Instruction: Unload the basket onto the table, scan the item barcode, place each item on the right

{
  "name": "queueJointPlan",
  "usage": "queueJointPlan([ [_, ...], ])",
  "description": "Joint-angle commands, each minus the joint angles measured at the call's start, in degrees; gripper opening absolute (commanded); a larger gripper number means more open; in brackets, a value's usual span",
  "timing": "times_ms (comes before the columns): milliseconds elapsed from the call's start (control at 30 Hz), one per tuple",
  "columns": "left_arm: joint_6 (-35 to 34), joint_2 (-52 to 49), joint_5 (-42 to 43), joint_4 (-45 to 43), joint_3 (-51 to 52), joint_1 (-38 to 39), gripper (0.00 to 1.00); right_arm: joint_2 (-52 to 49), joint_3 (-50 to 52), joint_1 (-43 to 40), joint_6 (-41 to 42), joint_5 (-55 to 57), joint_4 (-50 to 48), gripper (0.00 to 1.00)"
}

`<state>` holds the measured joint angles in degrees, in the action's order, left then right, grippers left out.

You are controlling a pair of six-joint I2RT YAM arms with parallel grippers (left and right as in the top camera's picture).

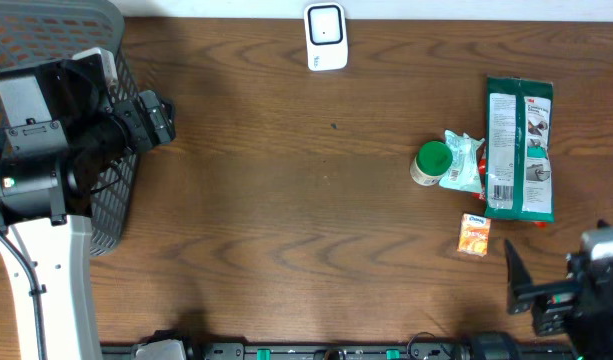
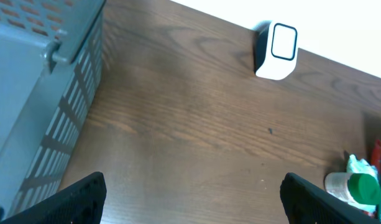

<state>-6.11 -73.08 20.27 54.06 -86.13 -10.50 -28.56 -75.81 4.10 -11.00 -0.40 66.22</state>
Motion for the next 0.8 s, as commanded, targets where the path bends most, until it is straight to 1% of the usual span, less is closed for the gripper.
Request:
queueJointPlan([
  [0,0.5,0.1,0.0,0.1,-1.0,-0.3,0.9,8.5,11.7,-0.2,-0.4,-0.3,-9.5,0.99],
  [67,0.5,0.1,0.0,0.1,-1.0,-0.3,0.9,13.8,20.4,-0.4,-0.4,-0.4,-20.5,0.99],
  [200,0.5,0.1,0.0,0.1,-1.0,-0.3,0.9,19.6,32.7,-0.3,-0.3,-1.9,-37.3,0.99],
  [267,0.5,0.1,0.0,0.1,-1.0,-0.3,0.9,22.9,40.7,-0.4,-0.3,-3.4,-47.9,0.99],
  [367,0.5,0.1,0.0,0.1,-1.0,-0.3,0.9,25.9,48.5,-0.4,-0.3,-4.7,-56.6,0.99],
  [467,0.5,0.1,0.0,0.1,-1.0,-0.3,0.9,28.3,56.2,-0.4,-0.2,-6.1,-64.4,0.99],
  [567,0.5,0.1,0.0,0.1,-1.0,-0.3,0.9,28.2,60.6,-0.4,-0.2,-7.0,-69.0,0.99],
  [667,0.5,0.1,0.0,0.1,-1.0,-0.3,0.9,28.2,65.3,-0.4,1.2,-7.0,-72.7,0.99],
  [767,0.5,0.1,0.0,0.1,-1.0,-0.3,0.9,28.2,69.2,-0.4,3.8,-7.0,-73.3,0.99],
])
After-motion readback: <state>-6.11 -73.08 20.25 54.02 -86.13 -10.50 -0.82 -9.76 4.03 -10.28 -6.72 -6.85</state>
